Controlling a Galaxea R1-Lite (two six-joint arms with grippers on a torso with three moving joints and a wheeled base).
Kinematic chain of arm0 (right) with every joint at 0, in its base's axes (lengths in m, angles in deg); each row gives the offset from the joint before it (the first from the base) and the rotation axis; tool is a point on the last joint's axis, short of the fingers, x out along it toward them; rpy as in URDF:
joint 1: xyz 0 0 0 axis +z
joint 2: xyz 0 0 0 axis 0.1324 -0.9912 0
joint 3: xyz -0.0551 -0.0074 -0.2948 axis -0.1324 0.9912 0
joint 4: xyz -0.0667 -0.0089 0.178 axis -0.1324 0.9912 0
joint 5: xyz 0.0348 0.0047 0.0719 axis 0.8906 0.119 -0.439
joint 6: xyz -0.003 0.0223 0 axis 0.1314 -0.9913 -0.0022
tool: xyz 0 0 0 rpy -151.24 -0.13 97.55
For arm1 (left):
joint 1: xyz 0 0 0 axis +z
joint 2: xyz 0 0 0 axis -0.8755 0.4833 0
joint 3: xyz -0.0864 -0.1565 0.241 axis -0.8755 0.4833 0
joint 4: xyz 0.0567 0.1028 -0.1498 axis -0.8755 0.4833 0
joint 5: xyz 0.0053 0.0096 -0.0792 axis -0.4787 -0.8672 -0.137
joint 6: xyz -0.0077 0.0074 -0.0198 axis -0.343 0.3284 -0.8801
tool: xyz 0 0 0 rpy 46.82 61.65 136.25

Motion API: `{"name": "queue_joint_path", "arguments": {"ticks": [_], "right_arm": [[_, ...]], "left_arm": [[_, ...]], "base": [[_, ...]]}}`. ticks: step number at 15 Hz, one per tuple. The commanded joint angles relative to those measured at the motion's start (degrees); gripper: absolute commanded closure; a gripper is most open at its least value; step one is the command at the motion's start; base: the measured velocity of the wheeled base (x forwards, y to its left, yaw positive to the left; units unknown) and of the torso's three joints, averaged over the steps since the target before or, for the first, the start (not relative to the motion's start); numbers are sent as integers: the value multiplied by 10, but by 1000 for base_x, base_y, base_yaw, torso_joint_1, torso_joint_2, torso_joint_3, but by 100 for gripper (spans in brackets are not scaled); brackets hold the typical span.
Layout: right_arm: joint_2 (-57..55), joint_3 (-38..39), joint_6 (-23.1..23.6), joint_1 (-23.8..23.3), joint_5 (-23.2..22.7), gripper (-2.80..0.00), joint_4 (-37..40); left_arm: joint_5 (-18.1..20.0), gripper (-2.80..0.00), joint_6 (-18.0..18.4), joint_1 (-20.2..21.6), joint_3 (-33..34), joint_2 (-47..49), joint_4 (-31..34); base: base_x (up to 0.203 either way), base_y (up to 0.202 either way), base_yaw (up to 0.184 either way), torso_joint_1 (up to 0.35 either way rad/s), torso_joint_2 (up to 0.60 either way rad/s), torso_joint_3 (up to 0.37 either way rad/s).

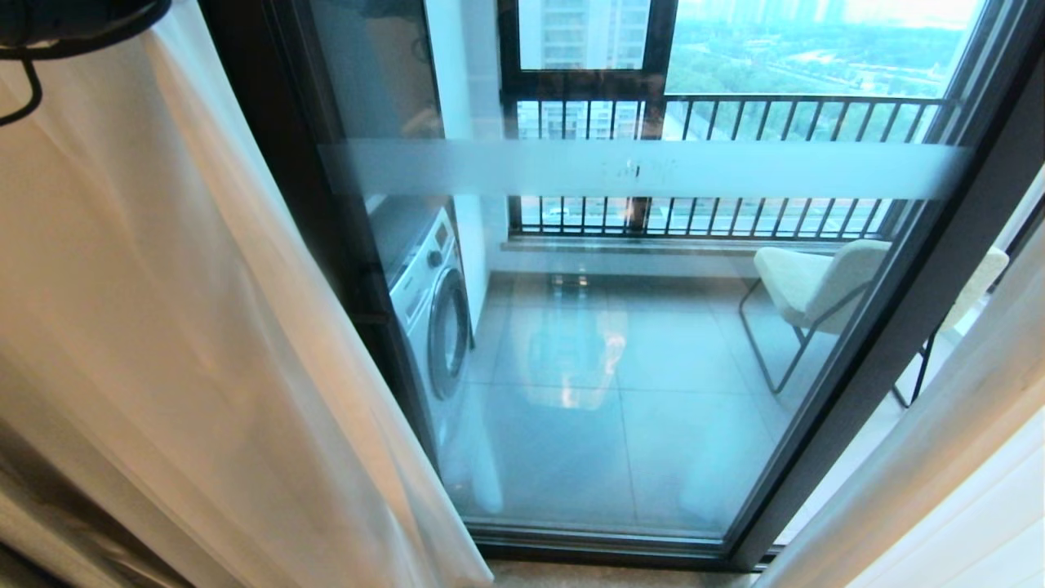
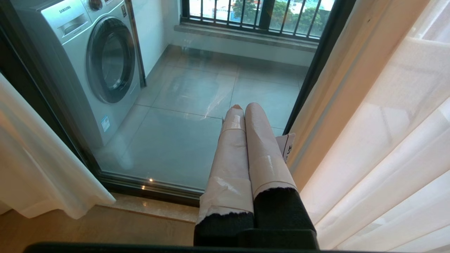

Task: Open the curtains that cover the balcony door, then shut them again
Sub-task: Close the inner curtains on both sides

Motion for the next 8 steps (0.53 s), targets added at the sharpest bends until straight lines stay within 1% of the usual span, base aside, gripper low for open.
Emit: {"name": "queue_joint_path", "arguments": {"ticks": [1,4,8], "right_arm": [[0,0,1,0,0,0,0],[0,0,1,0,0,0,0],[0,0,1,0,0,0,0]], "left_arm": [[1,0,-1,-8,0,2,1],[2,0,0,-13,0,-3,1],[-12,0,2,-35,16,-22,2]], "base": [[0,0,0,0,0,0],[0,0,0,0,0,0],[0,0,0,0,0,0]]}}
